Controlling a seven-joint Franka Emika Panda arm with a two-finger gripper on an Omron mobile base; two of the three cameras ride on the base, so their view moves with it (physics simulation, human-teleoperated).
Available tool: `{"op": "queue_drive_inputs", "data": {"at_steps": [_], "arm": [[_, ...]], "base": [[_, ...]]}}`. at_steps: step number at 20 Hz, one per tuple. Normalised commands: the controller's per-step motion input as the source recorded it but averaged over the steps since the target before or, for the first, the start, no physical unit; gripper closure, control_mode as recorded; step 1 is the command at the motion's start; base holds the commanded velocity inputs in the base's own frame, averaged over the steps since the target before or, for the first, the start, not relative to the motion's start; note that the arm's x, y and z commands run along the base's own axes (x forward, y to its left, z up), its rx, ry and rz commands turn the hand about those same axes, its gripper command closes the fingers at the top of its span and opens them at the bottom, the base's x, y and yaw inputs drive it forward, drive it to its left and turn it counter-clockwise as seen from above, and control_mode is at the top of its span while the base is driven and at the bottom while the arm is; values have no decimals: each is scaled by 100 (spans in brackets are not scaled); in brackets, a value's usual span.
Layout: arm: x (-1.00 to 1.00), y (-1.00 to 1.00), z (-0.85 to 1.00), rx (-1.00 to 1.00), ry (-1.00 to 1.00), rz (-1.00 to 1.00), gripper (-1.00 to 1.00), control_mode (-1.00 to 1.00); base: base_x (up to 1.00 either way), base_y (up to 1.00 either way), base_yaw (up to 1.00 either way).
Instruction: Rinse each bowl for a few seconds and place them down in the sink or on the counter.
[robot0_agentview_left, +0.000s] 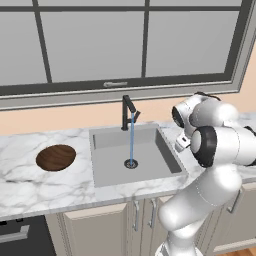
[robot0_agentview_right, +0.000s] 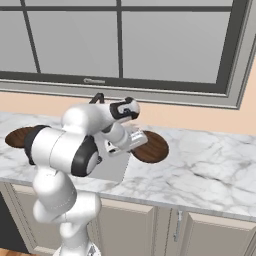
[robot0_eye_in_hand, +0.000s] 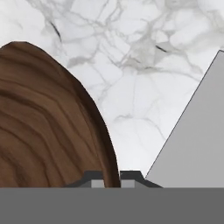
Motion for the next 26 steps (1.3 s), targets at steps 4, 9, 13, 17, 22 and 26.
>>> {"op": "queue_drive_inputs", "data": {"at_steps": [4,9,13,17,22,26], "arm": [[11,-25,21,5,37,-17,100,-100],[17,-23,18,7,39,-14,100,-100],[17,-20,16,8,38,-11,100,-100],[14,-16,14,8,35,-9,100,-100],[15,-5,10,7,32,-6,100,-100],[19,0,12,5,29,-3,100,-100]], "base": [[0,0,0],[0,0,0],[0,0,0],[0,0,0],[0,0,0],[0,0,0]]}}
